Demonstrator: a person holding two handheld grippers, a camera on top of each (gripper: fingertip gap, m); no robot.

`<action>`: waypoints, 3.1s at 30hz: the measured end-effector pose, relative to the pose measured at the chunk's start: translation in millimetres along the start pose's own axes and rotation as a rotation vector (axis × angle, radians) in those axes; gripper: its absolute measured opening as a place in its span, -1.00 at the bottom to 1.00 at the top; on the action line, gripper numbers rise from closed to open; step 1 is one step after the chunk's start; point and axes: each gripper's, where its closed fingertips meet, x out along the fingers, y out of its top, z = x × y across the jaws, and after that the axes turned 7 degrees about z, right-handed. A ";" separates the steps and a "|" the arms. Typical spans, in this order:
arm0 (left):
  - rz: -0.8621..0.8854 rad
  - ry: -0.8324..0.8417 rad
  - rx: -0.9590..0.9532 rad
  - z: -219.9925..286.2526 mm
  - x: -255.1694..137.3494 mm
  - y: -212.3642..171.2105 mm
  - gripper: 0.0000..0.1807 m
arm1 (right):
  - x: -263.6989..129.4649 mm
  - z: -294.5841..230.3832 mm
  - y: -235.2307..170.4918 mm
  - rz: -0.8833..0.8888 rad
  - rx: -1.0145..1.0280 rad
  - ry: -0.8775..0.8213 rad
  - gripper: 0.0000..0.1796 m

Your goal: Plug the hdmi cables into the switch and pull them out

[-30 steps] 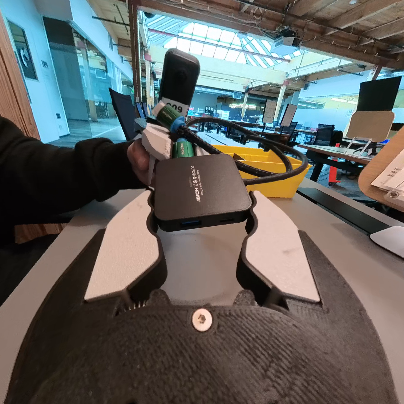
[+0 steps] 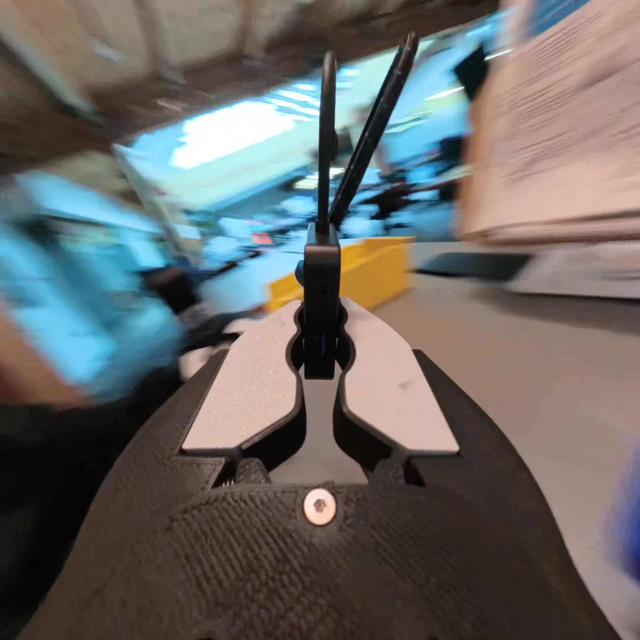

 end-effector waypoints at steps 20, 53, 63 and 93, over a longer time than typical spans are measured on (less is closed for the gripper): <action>0.099 0.031 -0.029 7.5 -17.0 -8.8 -0.50 | -112.5 218.8 22.7 -0.913 -0.399 -0.963 -0.81; -0.333 0.609 -0.246 -102.8 244.9 -53.5 -0.05 | -259.1 71.3 54.3 -0.298 -0.457 -0.966 -0.31; -0.429 0.642 -0.244 -126.1 234.9 -82.2 -0.82 | -231.1 56.1 49.5 -0.329 -0.526 -0.887 -0.18; -0.259 1.021 -0.098 -59.2 -119.4 -51.2 -0.96 | 287.8 -29.6 -164.5 -0.906 0.115 -0.359 -0.26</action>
